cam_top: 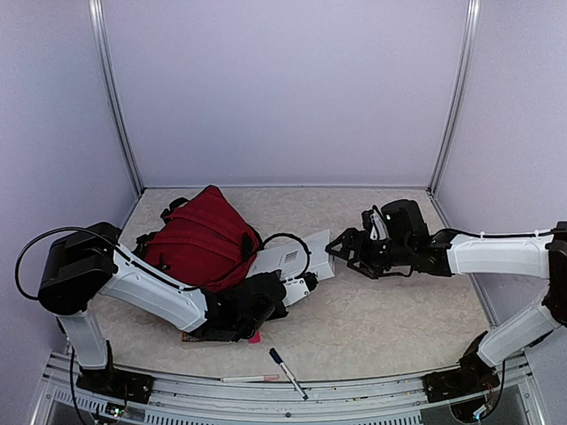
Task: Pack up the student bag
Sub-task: Pass from the left arm to the right, then pick up the largest pocket of the bag from the student bag.
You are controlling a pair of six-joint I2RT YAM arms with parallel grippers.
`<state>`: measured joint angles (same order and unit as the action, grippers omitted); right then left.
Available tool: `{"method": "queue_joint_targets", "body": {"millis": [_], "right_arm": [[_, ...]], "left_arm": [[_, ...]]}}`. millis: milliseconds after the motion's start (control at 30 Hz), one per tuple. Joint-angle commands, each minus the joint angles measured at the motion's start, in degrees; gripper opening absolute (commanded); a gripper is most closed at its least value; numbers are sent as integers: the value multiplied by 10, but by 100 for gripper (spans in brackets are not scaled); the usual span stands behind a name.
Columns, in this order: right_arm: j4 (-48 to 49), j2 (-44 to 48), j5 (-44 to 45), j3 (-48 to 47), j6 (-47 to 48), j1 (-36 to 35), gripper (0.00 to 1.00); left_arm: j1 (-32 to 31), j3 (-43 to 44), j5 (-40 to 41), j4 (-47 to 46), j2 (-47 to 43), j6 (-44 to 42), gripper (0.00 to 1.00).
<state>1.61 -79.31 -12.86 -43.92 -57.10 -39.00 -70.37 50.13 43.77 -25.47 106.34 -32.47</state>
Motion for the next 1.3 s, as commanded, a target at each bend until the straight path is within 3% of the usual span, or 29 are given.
{"method": "queue_joint_targets", "body": {"millis": [0,267,367,500,600,700,833,867,967,1033,1267], "right_arm": [[50,-68,-84,-58,1,0,100],[107,-125,-124,-62,-30,0,96],[124,-135,-145,-66,-30,0,79],[125,-113,-126,-52,-24,0,45],[105,-95,-115,-43,-13,0,38],[83,-72,-103,-31,-2,1,30],[33,-27,-42,-12,19,1,28],[25,-15,-30,-6,22,1,27],[32,6,-22,14,24,4,27],[23,15,-19,17,27,5,27],[-61,74,52,-10,73,5,26]], "left_arm": [[1,1,-5,-28,-16,7,38],[1,1,-5,-30,-14,3,38],[1,2,-6,-30,-16,0,38],[-7,5,-11,-19,-30,-1,39],[-16,15,-35,4,-49,2,46],[-26,45,-67,76,-62,20,63],[-52,114,-148,232,-90,57,93],[-59,133,-175,275,-99,68,96],[-65,174,-243,366,-124,114,97],[-56,175,-246,381,-151,148,97],[117,194,-217,498,-149,350,92]]}}
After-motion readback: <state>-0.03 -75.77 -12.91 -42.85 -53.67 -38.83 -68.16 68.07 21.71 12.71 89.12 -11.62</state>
